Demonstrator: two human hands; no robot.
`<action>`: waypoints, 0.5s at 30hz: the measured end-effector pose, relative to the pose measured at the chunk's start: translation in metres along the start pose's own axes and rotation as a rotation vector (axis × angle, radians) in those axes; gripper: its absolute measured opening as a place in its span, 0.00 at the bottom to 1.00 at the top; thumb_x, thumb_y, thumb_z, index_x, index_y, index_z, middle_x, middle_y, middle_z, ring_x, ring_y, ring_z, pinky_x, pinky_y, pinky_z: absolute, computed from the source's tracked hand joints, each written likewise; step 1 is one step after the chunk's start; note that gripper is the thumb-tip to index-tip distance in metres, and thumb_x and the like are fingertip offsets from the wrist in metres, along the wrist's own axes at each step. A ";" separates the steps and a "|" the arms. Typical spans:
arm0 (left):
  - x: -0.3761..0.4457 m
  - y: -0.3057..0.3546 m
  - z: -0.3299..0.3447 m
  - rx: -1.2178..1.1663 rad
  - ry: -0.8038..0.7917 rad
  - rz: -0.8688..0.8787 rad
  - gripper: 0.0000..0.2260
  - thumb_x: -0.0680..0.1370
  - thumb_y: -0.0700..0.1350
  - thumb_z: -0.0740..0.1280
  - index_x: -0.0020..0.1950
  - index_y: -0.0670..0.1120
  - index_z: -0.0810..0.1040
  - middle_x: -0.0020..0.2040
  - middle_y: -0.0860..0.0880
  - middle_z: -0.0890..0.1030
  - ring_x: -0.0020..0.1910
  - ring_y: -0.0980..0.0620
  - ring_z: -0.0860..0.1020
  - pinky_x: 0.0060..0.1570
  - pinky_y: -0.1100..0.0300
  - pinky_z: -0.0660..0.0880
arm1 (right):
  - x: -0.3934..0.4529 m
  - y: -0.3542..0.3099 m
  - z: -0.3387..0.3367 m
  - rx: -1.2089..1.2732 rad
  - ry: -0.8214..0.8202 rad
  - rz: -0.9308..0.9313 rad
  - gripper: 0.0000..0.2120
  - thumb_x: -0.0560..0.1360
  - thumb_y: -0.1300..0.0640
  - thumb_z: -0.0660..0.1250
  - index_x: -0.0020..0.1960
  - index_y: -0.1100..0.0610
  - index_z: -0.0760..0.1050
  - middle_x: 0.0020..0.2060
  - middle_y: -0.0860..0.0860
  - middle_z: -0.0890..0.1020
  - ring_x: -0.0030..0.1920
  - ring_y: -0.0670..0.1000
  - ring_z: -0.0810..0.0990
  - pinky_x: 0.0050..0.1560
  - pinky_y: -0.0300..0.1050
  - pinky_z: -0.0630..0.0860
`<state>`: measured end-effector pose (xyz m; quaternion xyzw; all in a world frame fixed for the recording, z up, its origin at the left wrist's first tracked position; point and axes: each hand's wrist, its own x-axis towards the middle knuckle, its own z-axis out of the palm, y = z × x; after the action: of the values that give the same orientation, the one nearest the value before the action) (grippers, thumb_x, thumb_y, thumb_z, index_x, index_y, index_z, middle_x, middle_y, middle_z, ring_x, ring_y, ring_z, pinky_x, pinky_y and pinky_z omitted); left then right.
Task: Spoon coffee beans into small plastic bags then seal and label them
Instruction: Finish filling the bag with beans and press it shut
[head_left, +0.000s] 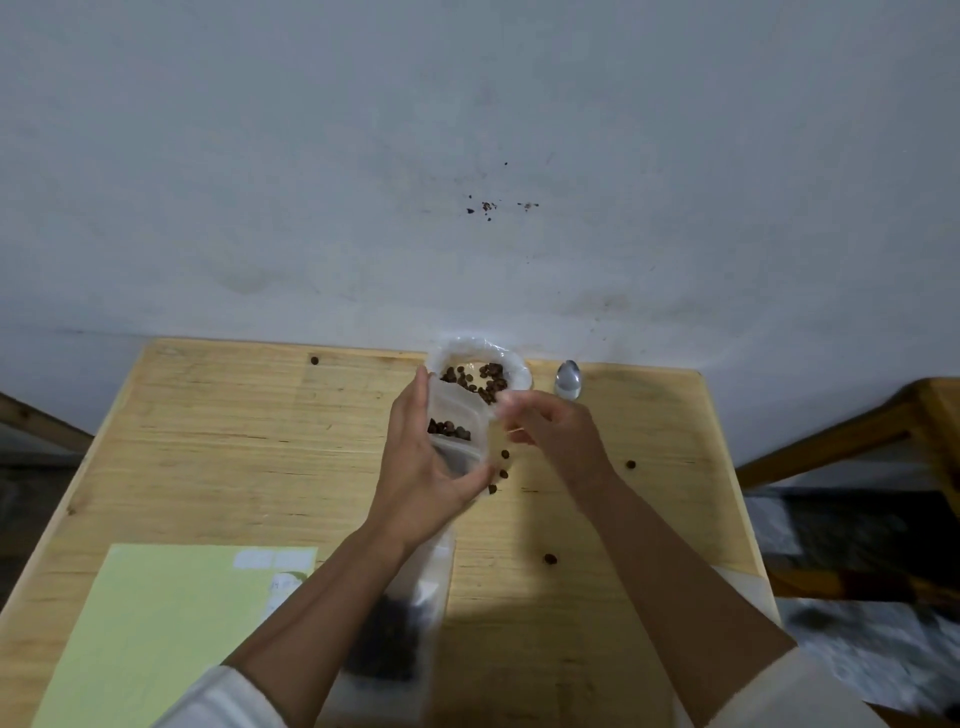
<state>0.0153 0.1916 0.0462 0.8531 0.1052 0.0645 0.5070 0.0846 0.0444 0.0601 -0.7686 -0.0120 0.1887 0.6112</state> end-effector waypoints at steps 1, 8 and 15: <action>0.001 0.004 -0.002 -0.010 0.000 0.009 0.52 0.64 0.51 0.78 0.76 0.55 0.44 0.72 0.53 0.58 0.67 0.63 0.58 0.55 0.85 0.54 | 0.000 -0.011 0.003 -0.016 -0.077 -0.013 0.08 0.73 0.50 0.69 0.48 0.52 0.82 0.43 0.47 0.85 0.42 0.45 0.83 0.49 0.41 0.80; 0.014 0.025 -0.028 -0.008 0.037 0.081 0.52 0.62 0.58 0.76 0.77 0.50 0.51 0.66 0.58 0.60 0.64 0.66 0.57 0.59 0.82 0.52 | 0.006 -0.065 0.010 -0.310 -0.089 -0.157 0.06 0.72 0.56 0.69 0.41 0.56 0.83 0.30 0.46 0.81 0.31 0.41 0.75 0.37 0.35 0.71; 0.022 0.029 -0.054 -0.150 0.254 0.150 0.20 0.76 0.42 0.68 0.66 0.56 0.71 0.51 0.57 0.76 0.51 0.68 0.73 0.52 0.78 0.66 | 0.002 -0.092 0.011 -0.235 -0.131 -0.212 0.07 0.74 0.55 0.68 0.41 0.56 0.83 0.37 0.53 0.84 0.39 0.47 0.80 0.45 0.46 0.76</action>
<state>0.0278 0.2295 0.0979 0.8034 0.0994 0.2174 0.5454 0.1031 0.0784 0.1446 -0.8151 -0.1547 0.1705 0.5316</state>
